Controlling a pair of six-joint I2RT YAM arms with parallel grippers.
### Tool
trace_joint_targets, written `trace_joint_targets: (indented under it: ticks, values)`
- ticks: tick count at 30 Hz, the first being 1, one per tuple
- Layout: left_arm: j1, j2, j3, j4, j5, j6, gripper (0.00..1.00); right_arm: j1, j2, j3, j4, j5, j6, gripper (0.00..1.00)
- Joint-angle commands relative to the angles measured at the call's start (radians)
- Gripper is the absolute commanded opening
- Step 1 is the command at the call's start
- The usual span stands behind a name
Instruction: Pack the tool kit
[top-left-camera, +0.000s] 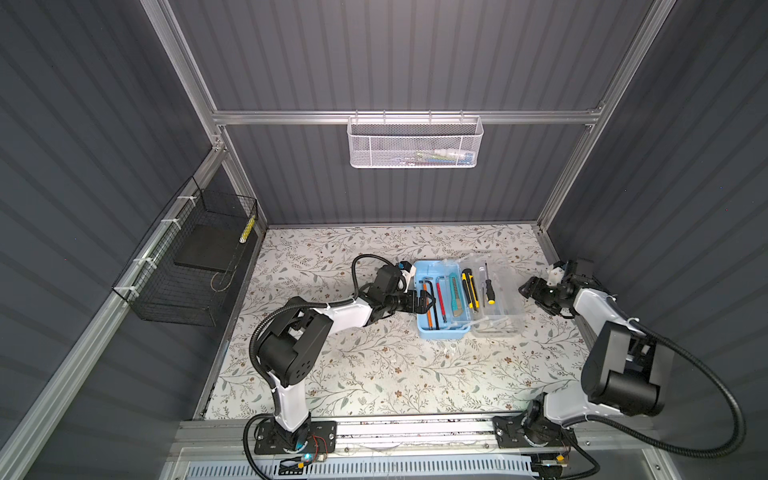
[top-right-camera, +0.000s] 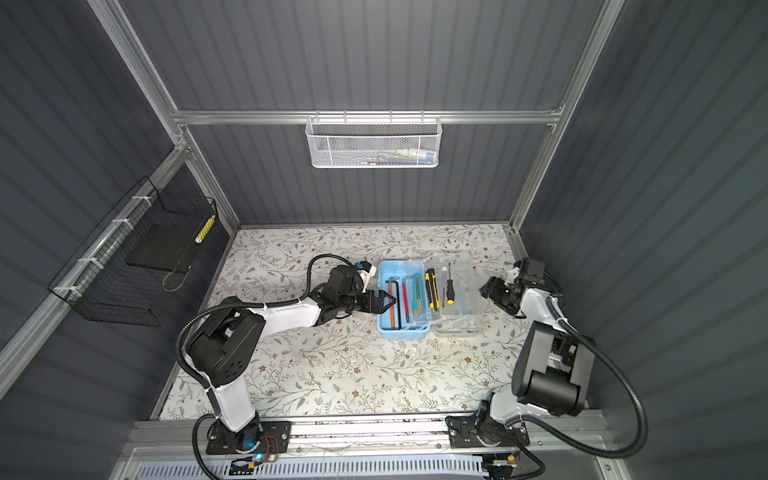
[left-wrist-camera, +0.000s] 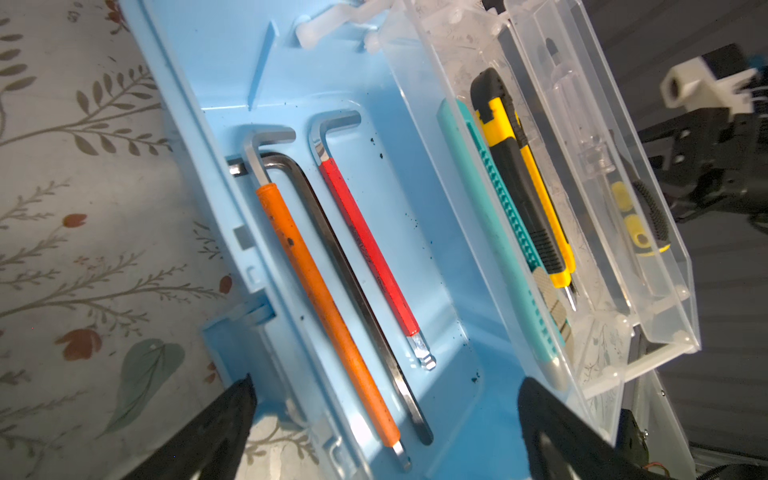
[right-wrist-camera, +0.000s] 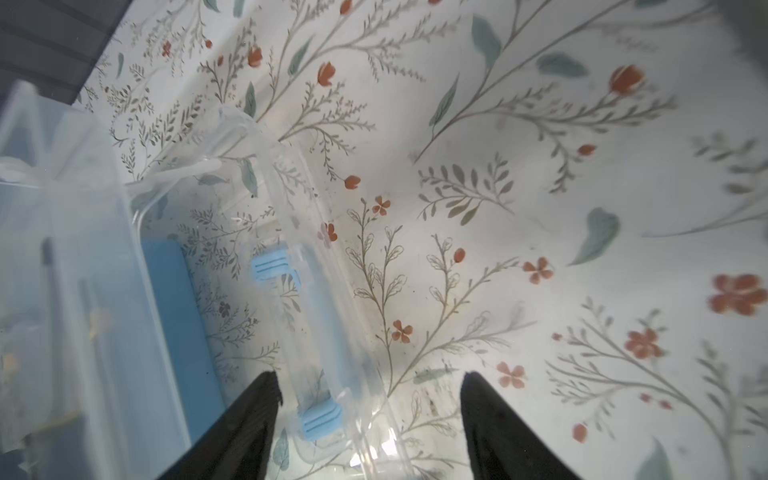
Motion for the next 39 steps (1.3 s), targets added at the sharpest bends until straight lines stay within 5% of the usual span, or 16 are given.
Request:
trace_joint_targets:
  ticks: [1, 8, 26, 39]
  values:
    - [0.002, -0.019, 0.029, -0.017, 0.003, 0.021, 1.00, -0.013, 0.048, -0.036, 0.099, -0.107, 0.041, 0.72]
    - [0.001, -0.020, 0.028, -0.014, 0.004, 0.026, 1.00, -0.027, 0.122, -0.034, 0.189, -0.177, 0.086, 0.79]
    - [0.001, 0.007, 0.030, 0.004, -0.002, 0.009, 1.00, -0.111, 0.117, -0.273, 0.691, -0.538, 0.475, 0.82]
    - [0.001, 0.024, 0.023, 0.059, 0.034, -0.031, 1.00, -0.111, 0.137, -0.333, 0.949, -0.646, 0.687, 0.82]
